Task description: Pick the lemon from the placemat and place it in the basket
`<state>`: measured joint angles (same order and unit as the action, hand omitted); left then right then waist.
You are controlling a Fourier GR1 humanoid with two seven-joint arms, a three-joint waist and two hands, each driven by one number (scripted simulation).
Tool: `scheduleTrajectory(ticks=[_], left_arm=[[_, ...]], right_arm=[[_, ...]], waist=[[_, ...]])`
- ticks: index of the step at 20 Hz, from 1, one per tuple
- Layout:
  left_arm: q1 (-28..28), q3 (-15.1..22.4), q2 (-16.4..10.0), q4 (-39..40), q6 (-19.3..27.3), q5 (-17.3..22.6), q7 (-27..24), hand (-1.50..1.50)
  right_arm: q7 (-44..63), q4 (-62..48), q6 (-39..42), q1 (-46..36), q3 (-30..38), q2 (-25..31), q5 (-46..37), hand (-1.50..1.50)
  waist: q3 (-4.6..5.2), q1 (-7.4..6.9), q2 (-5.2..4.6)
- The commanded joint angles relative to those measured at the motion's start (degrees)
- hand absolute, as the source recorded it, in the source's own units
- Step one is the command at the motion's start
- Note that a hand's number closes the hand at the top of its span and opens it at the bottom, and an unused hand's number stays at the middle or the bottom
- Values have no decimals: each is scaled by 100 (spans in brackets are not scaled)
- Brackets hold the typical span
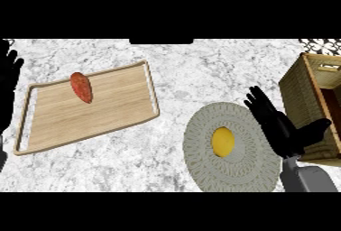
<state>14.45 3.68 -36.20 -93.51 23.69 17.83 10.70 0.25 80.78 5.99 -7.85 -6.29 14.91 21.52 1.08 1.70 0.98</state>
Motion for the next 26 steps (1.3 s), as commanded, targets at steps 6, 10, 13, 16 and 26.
scheduleTrajectory(ticks=[6,10,13,16,26], left_arm=[[-282,1132,399,-196,-1060,-309,-859,0],[-530,1197,455,21,-1580,-70,-1189,0],[-209,1349,565,-49,-1500,-172,-920,0],[-475,1332,569,106,-1581,-194,-1167,0],[-672,1197,493,294,-1552,-258,-1304,0]], right_arm=[[-27,922,-1900,-6,709,423,-1219,150],[-1178,1315,-2390,169,-1072,-743,-2697,-150],[-603,765,-3829,-65,-1499,-1232,-4083,-150],[538,585,-4494,-62,-1825,-1357,-5194,-150],[3822,956,-2783,-509,-1308,-125,-7755,-150]], waist=[[-81,107,-66],[-93,-158,-94],[-89,-174,-96],[-71,-163,-73],[-5,95,55]])
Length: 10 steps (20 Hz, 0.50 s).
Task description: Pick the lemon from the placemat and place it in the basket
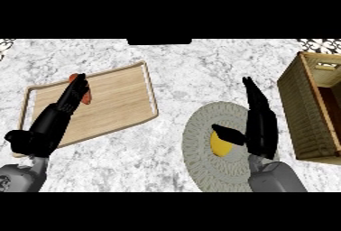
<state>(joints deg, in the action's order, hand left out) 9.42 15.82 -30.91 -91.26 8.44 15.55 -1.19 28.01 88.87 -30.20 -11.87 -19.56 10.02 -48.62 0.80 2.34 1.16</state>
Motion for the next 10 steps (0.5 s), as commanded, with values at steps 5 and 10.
scheduleTrajectory(ticks=[5,10], left_arm=[[-127,-64,-96,135,-148,-7,-160,0],[-82,-109,-75,61,-120,-19,-99,0]], right_arm=[[2408,853,3043,-368,-346,329,-281,-150],[3957,2158,4853,-641,-517,24,366,-150]], waist=[[-1,14,27],[-44,-36,4]])
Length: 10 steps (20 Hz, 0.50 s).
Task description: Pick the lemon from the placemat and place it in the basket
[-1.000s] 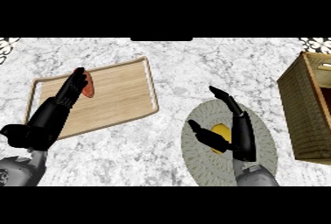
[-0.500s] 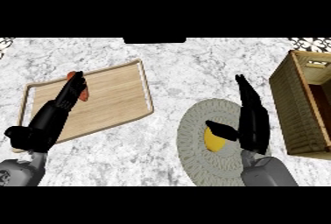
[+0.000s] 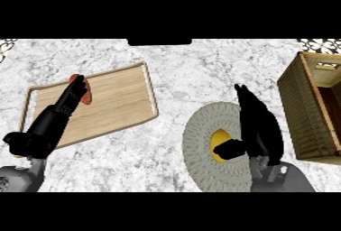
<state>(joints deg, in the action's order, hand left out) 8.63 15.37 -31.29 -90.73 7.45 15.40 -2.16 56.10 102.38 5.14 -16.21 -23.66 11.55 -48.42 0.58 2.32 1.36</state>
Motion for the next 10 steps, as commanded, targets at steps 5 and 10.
scheduleTrajectory(ticks=[5,10], left_arm=[[-79,-91,108,225,-124,-46,-354,0],[133,74,290,21,-16,-158,19,0]], right_arm=[[2329,2222,2168,-104,-47,-269,610,-150],[2481,2857,2471,208,134,-20,758,-150]], waist=[[-32,-38,-62],[-44,-86,-84]])
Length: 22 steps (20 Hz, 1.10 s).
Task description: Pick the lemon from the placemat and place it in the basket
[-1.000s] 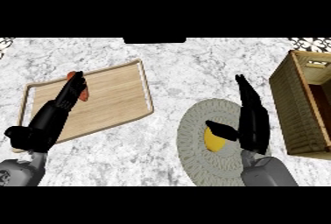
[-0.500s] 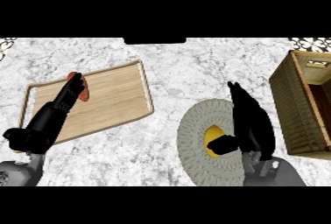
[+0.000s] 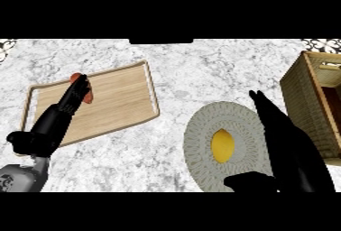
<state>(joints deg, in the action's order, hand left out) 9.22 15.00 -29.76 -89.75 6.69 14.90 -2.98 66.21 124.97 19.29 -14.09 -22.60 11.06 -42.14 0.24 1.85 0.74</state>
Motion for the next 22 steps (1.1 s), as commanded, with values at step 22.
scheduleTrajectory(ticks=[22], left_arm=[[286,-477,589,433,-661,-564,-14,0]], right_arm=[[-1248,-1126,-873,1278,355,-707,-1648,-150]], waist=[[-25,-175,-78]])
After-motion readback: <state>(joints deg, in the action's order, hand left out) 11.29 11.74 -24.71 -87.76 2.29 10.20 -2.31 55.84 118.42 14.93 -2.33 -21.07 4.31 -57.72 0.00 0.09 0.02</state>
